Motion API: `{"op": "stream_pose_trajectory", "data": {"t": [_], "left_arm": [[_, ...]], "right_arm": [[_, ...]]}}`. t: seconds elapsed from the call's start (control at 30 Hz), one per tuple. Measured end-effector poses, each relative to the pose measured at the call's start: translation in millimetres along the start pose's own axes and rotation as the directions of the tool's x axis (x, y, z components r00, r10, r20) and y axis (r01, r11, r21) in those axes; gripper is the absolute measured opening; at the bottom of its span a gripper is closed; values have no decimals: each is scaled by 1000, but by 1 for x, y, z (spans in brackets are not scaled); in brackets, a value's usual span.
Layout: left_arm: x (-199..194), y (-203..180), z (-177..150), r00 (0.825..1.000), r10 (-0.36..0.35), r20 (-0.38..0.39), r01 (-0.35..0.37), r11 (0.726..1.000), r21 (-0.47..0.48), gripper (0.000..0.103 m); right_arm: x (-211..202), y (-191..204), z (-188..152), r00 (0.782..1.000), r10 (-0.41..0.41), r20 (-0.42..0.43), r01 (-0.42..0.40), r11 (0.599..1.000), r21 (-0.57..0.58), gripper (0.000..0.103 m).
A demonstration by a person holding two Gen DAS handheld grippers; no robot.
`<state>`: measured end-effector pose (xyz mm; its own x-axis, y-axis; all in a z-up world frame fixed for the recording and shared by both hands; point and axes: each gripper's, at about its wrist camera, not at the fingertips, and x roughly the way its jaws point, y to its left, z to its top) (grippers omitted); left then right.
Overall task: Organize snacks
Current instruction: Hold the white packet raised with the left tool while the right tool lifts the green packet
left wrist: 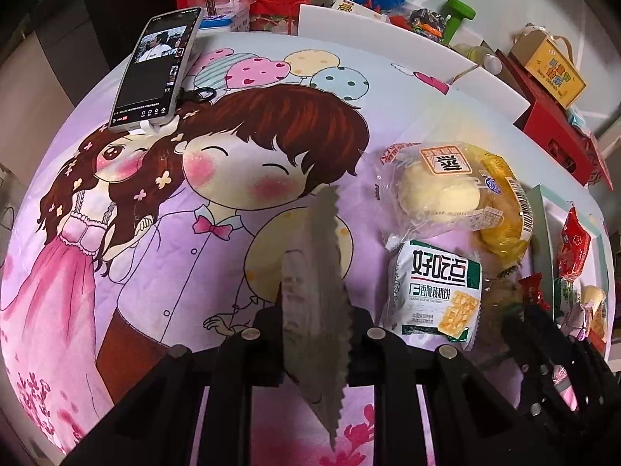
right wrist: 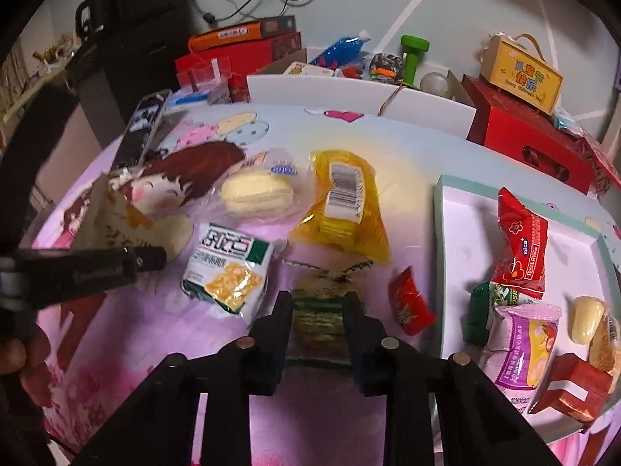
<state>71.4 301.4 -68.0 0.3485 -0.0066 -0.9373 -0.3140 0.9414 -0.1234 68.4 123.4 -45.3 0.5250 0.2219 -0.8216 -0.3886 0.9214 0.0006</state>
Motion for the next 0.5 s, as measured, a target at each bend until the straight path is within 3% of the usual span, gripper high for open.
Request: {"op": "stream_pose_trajectory", "data": {"t": [0.17, 0.23, 0.27, 0.3, 0.5], "left_arm": [[-1, 3, -3, 1000, -14, -9, 14, 1000, -7, 21], [-2, 4, -5, 1000, -21, -10, 21, 1000, -11, 21], [-2, 4, -6, 1000, -23, -11, 23, 1000, -13, 21], [-3, 5, -6, 1000, -26, -13, 26, 1000, -16, 21], [0, 6, -5, 999, -34, -23, 33, 999, -22, 21]], "right_arm": [[6, -2, -4, 1000, -23, -13, 23, 1000, 0, 31], [8, -4, -4, 999, -33, -10, 33, 999, 2, 41], [10, -6, -3, 999, -43, -14, 43, 999, 9, 59], [12, -8, -3, 999, -41, -20, 41, 999, 17, 66], [23, 3, -4, 999, -19, -44, 18, 1000, -2, 64]]}}
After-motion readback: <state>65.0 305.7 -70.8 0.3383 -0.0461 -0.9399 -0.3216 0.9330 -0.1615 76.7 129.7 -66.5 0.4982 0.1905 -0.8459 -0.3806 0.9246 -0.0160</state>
